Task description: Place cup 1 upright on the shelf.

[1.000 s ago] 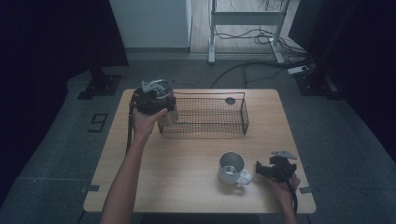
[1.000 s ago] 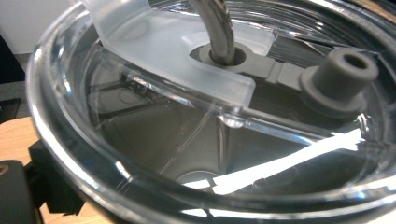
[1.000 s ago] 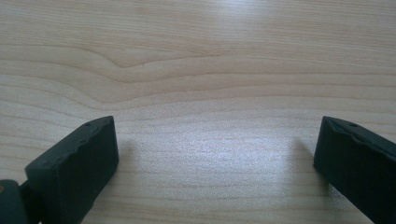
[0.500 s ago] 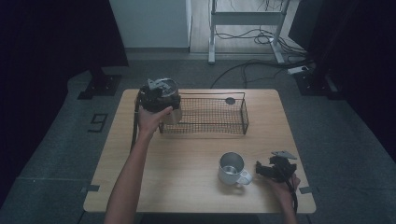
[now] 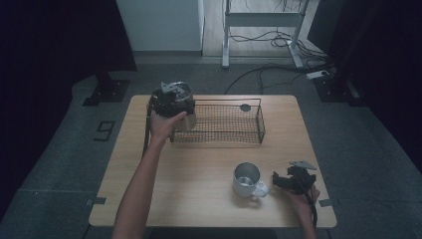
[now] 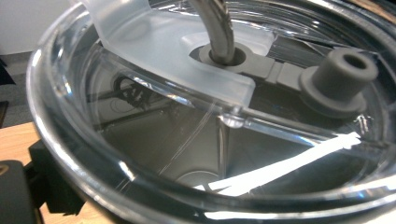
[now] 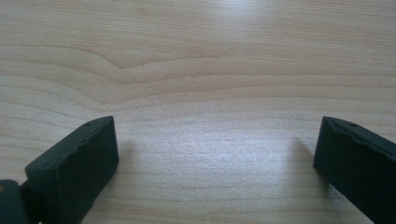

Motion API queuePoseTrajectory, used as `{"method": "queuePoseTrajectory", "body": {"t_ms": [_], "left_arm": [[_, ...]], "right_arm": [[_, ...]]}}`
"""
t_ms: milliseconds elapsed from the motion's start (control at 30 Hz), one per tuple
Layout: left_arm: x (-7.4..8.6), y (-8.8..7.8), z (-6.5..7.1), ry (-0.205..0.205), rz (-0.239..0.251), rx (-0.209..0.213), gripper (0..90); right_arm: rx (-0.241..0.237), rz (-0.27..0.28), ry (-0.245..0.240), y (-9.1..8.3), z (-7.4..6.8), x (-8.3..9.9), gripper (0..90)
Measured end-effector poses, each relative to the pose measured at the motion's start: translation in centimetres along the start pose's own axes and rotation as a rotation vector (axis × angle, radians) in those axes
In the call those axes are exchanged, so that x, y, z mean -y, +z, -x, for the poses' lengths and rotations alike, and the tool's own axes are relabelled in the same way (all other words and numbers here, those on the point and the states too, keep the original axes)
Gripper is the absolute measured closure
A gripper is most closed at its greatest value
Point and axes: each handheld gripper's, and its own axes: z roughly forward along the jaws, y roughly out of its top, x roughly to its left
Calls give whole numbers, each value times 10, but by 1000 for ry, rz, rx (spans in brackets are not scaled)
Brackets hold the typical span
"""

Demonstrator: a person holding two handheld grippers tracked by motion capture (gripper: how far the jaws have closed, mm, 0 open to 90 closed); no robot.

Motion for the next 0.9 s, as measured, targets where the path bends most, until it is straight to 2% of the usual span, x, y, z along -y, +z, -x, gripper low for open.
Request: {"method": "queuePoseTrajectory", "body": {"t_ms": [600,900], "left_arm": [[-11,23,4,15,-9,19,39],[-12,34,8,20,-24,17,39]], "right_arm": [[1,1,-1,0,0,0,0],[1,1,-1,1,0,0,0]]}}
